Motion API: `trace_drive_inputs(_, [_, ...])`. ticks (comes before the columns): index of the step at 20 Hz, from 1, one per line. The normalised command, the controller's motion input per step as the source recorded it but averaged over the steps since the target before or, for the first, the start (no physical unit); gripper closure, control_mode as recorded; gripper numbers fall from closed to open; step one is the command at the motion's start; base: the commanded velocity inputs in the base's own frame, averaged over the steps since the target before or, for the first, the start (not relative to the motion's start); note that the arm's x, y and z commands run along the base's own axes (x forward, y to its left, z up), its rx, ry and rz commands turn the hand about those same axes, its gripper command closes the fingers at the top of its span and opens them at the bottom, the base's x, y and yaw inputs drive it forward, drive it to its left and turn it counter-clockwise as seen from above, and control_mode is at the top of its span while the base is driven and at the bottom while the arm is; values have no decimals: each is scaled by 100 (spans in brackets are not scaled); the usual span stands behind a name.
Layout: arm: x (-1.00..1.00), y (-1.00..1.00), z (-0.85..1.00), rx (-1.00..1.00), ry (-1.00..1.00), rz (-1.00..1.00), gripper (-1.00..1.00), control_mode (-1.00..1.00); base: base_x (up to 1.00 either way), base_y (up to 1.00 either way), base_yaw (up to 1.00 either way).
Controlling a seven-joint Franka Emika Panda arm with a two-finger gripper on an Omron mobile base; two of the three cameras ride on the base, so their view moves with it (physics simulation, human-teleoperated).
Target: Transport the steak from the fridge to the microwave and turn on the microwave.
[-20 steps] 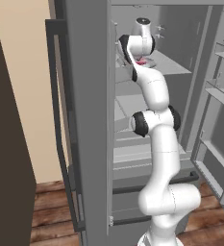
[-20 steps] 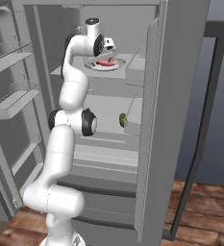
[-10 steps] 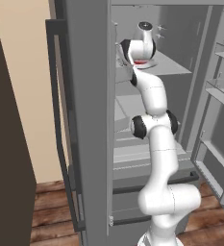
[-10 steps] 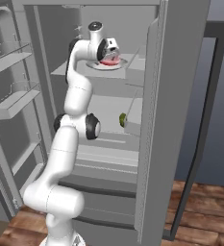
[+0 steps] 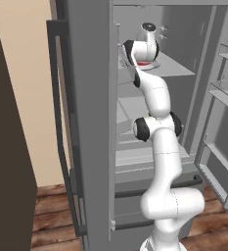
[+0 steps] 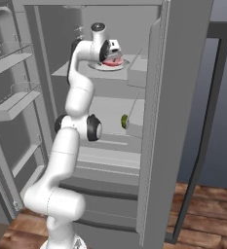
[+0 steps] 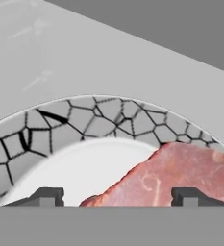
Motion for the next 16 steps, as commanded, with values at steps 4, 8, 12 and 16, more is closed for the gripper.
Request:
trace_drive_inputs(4, [0, 0, -1, 0, 5, 0, 100, -100, 0, 0, 0])
trace_drive_inputs(8, [0, 0, 0, 0, 0, 0, 100, -100, 0, 0, 0])
trace_drive_inputs(12, [0, 0, 2, 0, 0, 0, 100, -100, 0, 0, 0])
trace_drive_inputs(16, [0, 0, 21, 0, -4, 0, 100, -100, 0, 0, 0])
